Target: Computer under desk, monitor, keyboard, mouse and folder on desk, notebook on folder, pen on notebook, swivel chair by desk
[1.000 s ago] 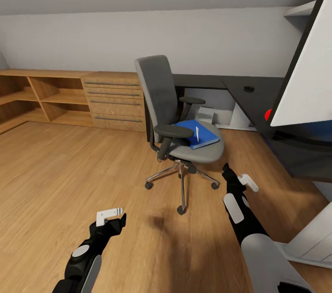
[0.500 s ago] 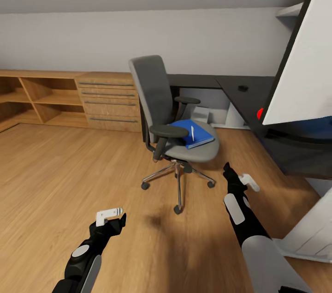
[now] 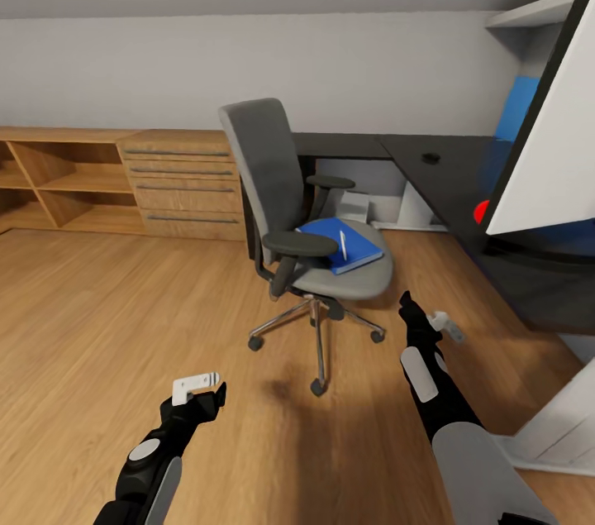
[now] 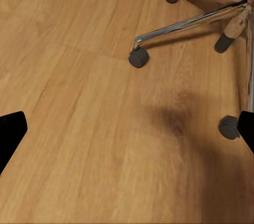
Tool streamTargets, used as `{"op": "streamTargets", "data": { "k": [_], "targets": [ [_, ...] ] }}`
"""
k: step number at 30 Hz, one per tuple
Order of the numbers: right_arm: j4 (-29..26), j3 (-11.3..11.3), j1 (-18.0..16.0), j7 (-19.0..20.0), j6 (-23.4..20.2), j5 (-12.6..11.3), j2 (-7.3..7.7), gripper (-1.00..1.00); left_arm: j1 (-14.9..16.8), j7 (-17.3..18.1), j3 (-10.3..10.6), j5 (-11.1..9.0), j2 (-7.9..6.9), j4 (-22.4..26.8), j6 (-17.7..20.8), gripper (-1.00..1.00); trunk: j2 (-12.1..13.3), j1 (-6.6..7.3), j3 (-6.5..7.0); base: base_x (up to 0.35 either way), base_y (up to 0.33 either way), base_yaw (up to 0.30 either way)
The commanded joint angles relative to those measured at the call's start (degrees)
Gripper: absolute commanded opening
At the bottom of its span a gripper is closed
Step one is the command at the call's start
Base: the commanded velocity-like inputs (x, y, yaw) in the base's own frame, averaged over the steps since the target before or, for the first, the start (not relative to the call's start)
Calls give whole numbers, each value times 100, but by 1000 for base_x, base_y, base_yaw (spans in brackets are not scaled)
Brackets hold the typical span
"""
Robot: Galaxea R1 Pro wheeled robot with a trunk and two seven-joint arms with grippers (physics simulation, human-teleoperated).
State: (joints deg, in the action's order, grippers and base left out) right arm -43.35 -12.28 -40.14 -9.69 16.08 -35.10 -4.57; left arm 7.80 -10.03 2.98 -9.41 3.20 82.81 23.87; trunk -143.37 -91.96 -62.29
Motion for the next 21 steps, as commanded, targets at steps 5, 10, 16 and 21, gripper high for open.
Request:
{"op": "streamTargets", "data": {
  "k": [5, 10, 16, 21],
  "targets": [
    [0, -2, -3, 3, 17, -55, -6, 100, 2, -52, 9, -61, -2, 7, 25, 100, -2, 0, -5, 35, 22, -2],
    [-4, -4, -3, 2, 11, -57, -3, 100, 2, -52, 11, -61, 0, 7, 24, 100, -2, 0, -5, 69, 5, 0],
    [-12, -16, -3, 2, 17, -52, 10, 100, 2, -52, 18, -61, 4, 7, 29, 100, -2, 0, -5, 21, 1, 0],
    [-10, -19, -3, 2, 17, -55, 20, 100, 2, -52, 18, -61, 5, 7, 24, 100, -2, 0, -5, 178, 0, 0]
  ]
}}
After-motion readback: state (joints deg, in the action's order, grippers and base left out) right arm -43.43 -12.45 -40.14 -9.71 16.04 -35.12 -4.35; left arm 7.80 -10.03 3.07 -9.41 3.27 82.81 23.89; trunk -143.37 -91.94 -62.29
